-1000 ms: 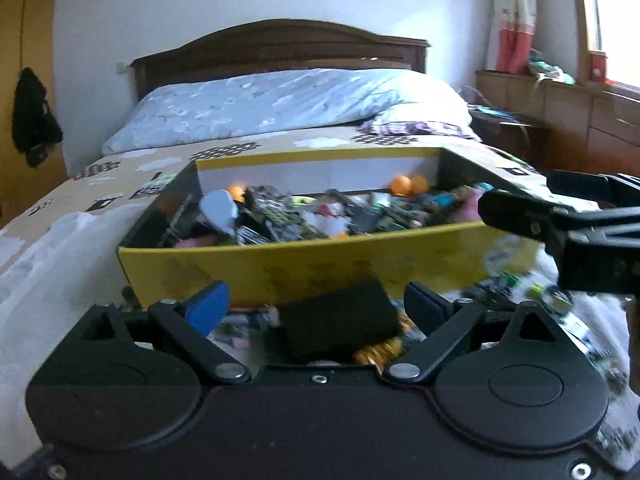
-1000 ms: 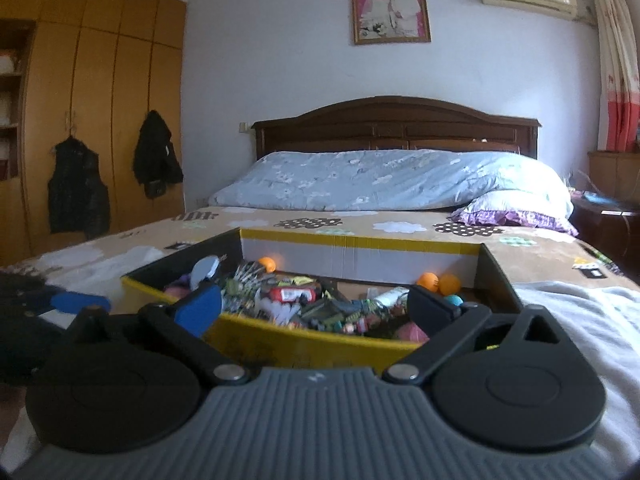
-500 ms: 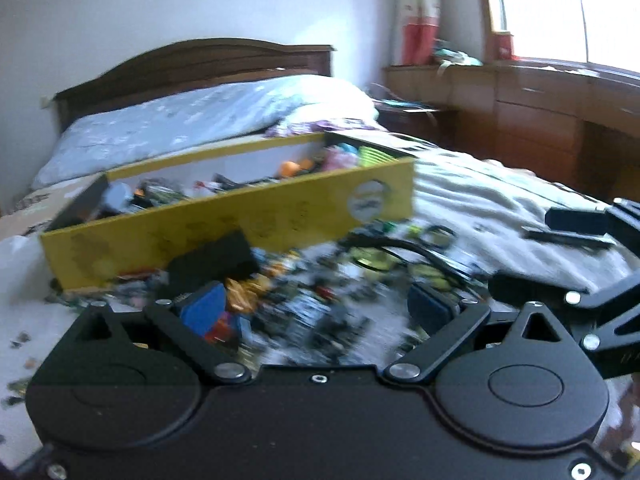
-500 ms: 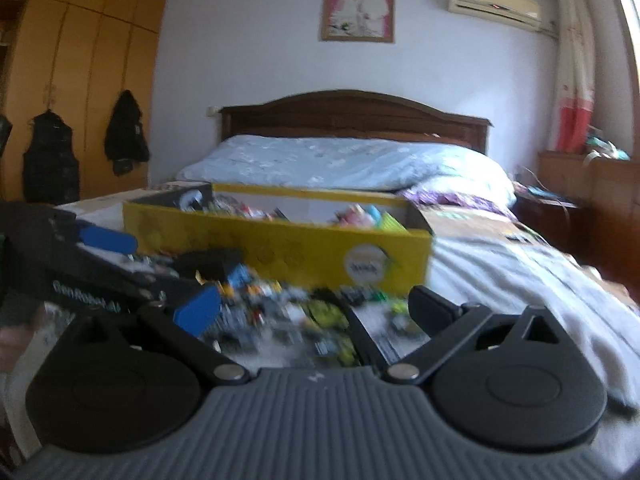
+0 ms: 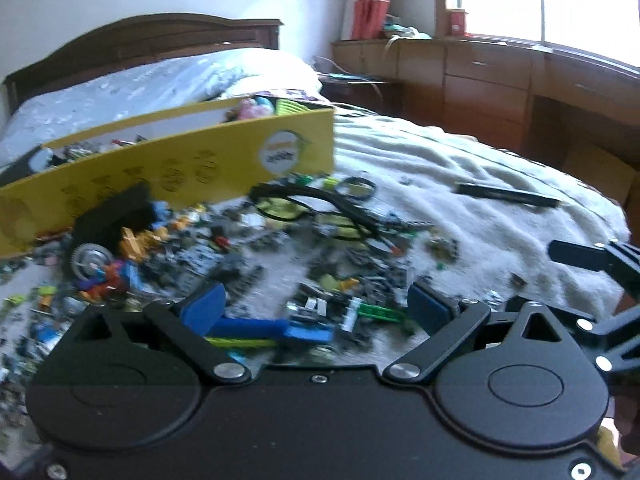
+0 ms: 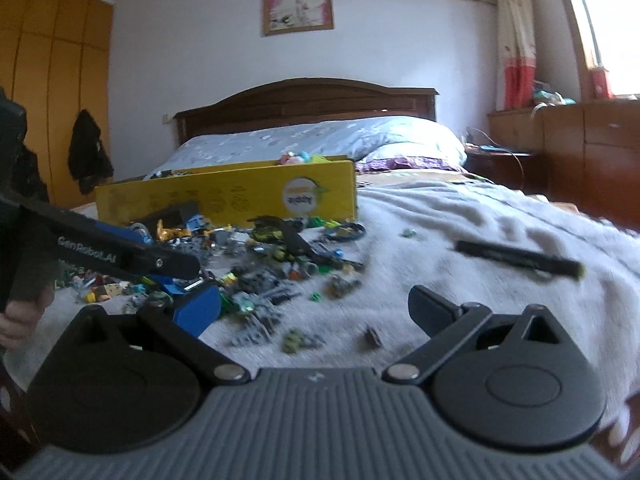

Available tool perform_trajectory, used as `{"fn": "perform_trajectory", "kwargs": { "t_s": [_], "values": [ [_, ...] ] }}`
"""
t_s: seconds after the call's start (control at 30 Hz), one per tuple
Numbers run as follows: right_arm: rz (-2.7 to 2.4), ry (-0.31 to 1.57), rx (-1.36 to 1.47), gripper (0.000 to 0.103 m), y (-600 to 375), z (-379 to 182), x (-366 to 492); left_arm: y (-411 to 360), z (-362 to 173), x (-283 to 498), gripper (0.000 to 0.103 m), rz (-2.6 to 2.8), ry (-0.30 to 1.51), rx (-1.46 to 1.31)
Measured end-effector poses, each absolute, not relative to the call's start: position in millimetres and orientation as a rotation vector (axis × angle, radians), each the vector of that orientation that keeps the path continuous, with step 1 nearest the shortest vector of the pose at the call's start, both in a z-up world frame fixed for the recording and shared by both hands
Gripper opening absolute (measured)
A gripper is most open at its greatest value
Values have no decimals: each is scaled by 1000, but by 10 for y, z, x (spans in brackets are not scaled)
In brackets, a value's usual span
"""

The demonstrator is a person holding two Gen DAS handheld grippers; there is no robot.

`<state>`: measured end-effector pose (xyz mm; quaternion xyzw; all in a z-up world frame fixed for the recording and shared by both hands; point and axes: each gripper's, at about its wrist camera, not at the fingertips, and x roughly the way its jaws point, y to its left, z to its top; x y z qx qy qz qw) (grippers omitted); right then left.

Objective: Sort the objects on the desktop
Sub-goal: 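Grasp a grey Lego piece with the left tool while the right tool approaches a grey piece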

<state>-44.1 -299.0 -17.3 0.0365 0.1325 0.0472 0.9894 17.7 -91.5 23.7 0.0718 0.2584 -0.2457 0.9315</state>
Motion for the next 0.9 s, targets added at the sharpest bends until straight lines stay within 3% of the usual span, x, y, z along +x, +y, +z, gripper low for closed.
{"fn": "perform_trajectory", "kwargs": {
  "t_s": [0.03, 0.2, 0.3, 0.43, 0.5, 0.73, 0.9],
  "values": [
    [92, 266, 82, 94, -3012, -185, -452, -940, 216, 155, 97, -520, 525, 145],
    [66, 297, 92, 56, -3123, -261, -496, -1049, 173, 75, 87, -591, 503, 153],
    [43, 316, 78, 43, -3156, -312, -474, -1135, 178, 100, 79, -605, 498, 159],
    [39, 330, 68, 39, -3143, -354, -443, -1222, 172, 264, 63, -608, 524, 131],
    [39, 332, 51, 39, -3118, -358, -426, -1266, 147, 346, 50, -622, 545, 124],
    [50, 343, 78, 42, -3136, -400, -399, -1410, -11, 504, 49, -637, 579, 124],
    [43, 339, 79, 53, -3129, -426, -383, -1483, -84, 575, 49, -641, 568, 143]
  ]
}}
